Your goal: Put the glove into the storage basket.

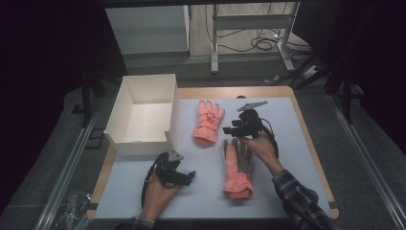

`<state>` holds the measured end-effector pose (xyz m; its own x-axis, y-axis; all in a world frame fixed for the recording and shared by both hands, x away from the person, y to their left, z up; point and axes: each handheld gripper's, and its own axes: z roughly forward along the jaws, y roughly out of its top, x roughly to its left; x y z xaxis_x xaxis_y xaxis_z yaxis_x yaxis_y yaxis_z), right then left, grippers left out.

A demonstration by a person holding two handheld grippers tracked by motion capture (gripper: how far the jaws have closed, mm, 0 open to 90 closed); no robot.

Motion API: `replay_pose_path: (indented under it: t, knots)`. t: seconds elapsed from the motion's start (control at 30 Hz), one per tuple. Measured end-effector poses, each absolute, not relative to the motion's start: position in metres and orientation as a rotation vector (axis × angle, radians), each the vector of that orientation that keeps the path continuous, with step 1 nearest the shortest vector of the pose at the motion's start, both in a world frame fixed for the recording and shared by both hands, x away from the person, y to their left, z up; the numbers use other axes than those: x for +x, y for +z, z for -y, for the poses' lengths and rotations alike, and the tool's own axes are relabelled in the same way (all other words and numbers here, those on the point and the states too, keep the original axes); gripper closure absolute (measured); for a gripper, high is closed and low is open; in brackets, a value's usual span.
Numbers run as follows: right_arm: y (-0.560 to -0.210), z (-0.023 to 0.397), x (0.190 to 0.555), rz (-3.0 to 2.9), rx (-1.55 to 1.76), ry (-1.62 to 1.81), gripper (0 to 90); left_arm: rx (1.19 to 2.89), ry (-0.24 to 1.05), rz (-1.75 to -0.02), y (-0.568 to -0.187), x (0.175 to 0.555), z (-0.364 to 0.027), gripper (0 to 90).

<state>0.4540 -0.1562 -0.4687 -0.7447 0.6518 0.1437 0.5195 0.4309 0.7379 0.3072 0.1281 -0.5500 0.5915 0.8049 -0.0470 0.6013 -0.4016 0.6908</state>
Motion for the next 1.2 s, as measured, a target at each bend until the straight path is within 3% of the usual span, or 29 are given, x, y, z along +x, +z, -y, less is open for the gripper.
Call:
replay_pose_path:
  t: [0.17, 0.97, 1.13, 1.17, 1.2]
  knots:
    - [-0.47, 0.133, 0.472, -2.55, 1.004, 1.138, 49.1, 2.141, 0.387, -1.11, -0.55, 0.307, -0.128, 1.2]
    - [-0.496, 0.078, 0.523, -2.559, 1.027, 0.992, 44.7, 2.14, 0.387, -1.11, -0.55, 0.307, -0.128, 1.1]
    - [-0.508, 0.075, 0.527, -2.592, 1.064, 0.962, 62.0, 2.14, 0.387, -1.11, -0.55, 0.307, -0.128, 1.1]
    - [-0.508, 0.075, 0.527, -2.592, 1.064, 0.962, 62.0, 2.14, 0.387, -1.11, -0.55, 0.307, -0.128, 1.2]
    - [-0.508, 0.075, 0.526, -2.589, 1.068, 0.963, 71.0, 2.141, 0.387, -1.11, -0.55, 0.307, -0.128, 1.2]
